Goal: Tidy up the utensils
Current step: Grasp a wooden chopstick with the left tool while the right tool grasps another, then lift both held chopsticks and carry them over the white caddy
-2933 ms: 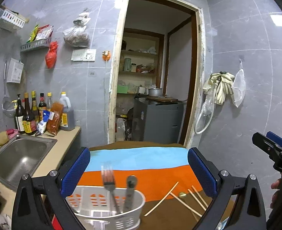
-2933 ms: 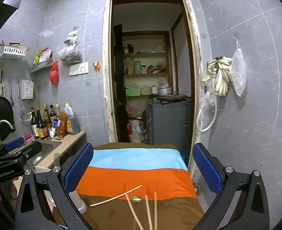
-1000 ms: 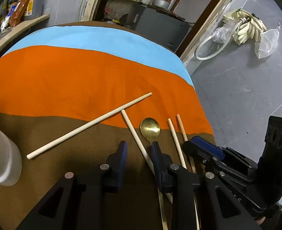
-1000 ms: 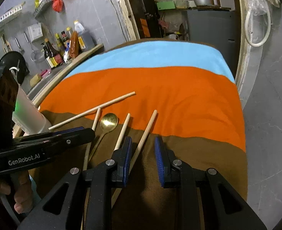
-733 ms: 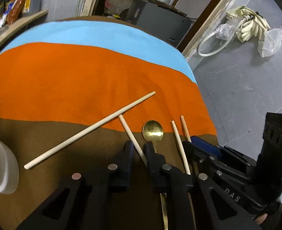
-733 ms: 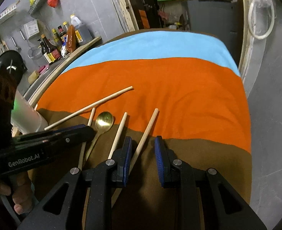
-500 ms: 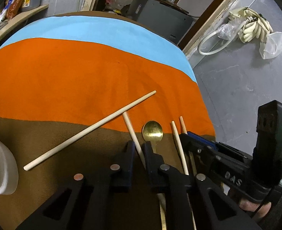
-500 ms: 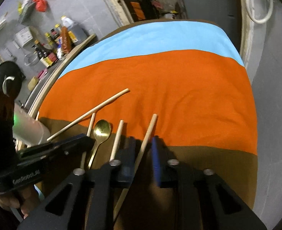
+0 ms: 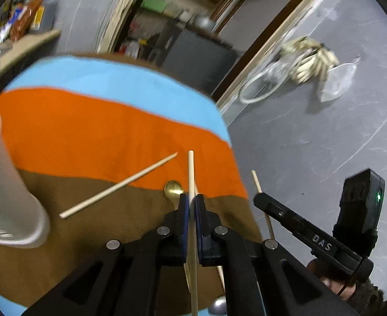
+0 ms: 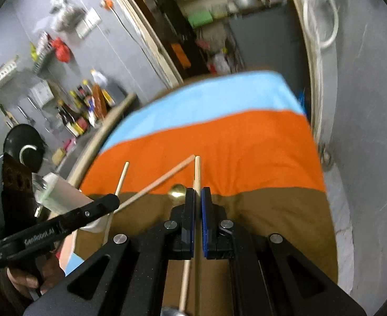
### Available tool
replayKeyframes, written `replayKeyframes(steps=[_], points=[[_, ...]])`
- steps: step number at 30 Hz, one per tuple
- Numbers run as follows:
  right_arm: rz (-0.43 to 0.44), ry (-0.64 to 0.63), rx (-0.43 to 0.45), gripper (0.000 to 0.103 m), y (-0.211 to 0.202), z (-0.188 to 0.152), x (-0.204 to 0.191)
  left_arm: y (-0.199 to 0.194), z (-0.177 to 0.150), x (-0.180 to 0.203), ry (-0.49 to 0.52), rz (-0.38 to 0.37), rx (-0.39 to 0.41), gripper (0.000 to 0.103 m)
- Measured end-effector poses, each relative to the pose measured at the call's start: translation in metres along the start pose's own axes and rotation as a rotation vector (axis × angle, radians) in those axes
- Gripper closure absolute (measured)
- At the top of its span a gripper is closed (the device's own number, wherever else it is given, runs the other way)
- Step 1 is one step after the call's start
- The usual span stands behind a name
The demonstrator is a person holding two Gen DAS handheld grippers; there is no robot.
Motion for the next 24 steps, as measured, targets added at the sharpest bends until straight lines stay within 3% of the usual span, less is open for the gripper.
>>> replayKeyframes(steps=[7, 12, 19, 24], points=[[0.051, 0.037, 0.158, 0.099, -0.058, 0.008, -0.030, -0.066, 0.022, 0.019, 0.099, -0.012, 0.107, 0.098], [0.145, 0.033, 0.266, 0.099, -0.079, 0.024, -0.080, -0.123, 0.048, 0.018, 0.143, 0.004, 0.213, 0.098], [0.339, 0.040, 0.392, 0.099, -0.087, 0.050, -0.163, -0.206, 0.083, -0.012, 0.154, 0.073, 0.390, 0.098], [0.432, 0.078, 0.494, 0.099, -0.082, 0.061, -0.214, -0.250, 0.109, -0.053, 0.105, 0.131, 0.549, 0.098]])
Point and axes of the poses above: each gripper's, at about its wrist camera, not at the fingertips, and y roughly the way its jaws point, x to its right, z to its top, the point moved 2 cm from there along y, roughly the way its jaws point, and after that the axes turned 15 degrees about -z, right-handed, at the moved point
